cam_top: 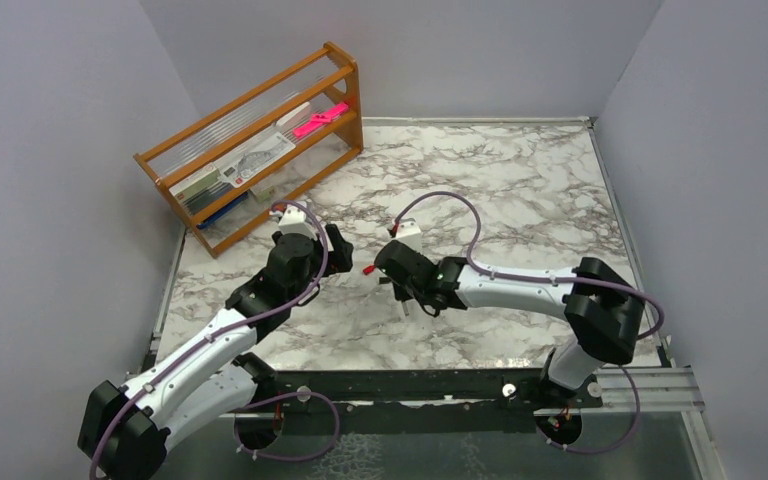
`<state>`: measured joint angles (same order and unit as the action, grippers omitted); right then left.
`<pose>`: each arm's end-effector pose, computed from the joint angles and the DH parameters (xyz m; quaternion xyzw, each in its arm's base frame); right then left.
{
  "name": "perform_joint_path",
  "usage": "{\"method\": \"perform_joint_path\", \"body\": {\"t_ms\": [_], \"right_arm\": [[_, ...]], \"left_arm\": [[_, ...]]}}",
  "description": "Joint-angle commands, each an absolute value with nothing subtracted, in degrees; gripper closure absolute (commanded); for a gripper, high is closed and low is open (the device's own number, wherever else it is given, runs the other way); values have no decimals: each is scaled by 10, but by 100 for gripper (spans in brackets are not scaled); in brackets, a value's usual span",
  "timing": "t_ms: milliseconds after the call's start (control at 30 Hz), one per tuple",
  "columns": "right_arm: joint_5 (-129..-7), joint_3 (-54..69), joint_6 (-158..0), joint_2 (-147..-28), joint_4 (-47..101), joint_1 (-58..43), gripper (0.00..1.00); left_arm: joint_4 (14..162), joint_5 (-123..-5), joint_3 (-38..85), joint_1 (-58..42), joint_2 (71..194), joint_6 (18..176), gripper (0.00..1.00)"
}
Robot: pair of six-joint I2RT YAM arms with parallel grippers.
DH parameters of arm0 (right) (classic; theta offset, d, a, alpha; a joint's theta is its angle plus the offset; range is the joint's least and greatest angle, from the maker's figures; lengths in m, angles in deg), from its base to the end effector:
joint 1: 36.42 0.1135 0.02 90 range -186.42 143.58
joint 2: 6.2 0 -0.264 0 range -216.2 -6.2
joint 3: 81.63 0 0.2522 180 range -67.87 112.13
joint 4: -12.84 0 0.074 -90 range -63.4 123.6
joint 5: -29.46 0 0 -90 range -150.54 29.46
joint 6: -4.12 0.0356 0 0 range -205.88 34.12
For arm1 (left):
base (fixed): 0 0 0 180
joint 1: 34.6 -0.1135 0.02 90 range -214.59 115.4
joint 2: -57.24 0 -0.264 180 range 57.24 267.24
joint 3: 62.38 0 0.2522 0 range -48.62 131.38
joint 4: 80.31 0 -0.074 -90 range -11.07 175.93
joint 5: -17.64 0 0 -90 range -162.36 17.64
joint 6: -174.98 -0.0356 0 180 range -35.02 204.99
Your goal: Insert the pens into the pen caps
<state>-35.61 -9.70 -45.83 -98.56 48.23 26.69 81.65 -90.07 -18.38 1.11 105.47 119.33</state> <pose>0.1612 0.2848 0.2013 -0.1244 0.9272 0.0966 0.3400 0.1651 -0.1053 0.2509 -0.0760 0.8214 -0.2114 0.5242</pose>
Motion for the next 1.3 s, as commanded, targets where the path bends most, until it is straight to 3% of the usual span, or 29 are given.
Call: {"method": "perform_joint_path", "body": {"t_ms": [0, 200, 467, 567, 700, 833, 1067, 1267], "right_arm": [[-328, -75, -476, -1028, 500, 263, 99], [-295, -62, -437, -1084, 538, 261, 91], [-268, -66, -432, -1031, 547, 275, 53], [-270, -49, -436, -1016, 557, 290, 40], [-282, -23, -429, -1027, 551, 332, 39], [-316, 9, -408, -1075, 531, 374, 38], [-340, 41, -391, -1142, 509, 405, 37], [-340, 61, -405, -1160, 502, 405, 37]], "left_arm": [[798, -895, -165, 9, 1056, 1197, 12], [769, -926, -168, 9, 1038, 1213, 14], [752, -943, -158, 8, 1041, 1219, 15], [727, -942, -135, 9, 1054, 1223, 9], [699, -948, -99, 3, 1071, 1209, 2], [671, -956, -73, -25, 1092, 1202, 1], [692, -826, -84, -173, 1116, 1216, 1], [701, -808, -96, -189, 1112, 1218, 2]]}}
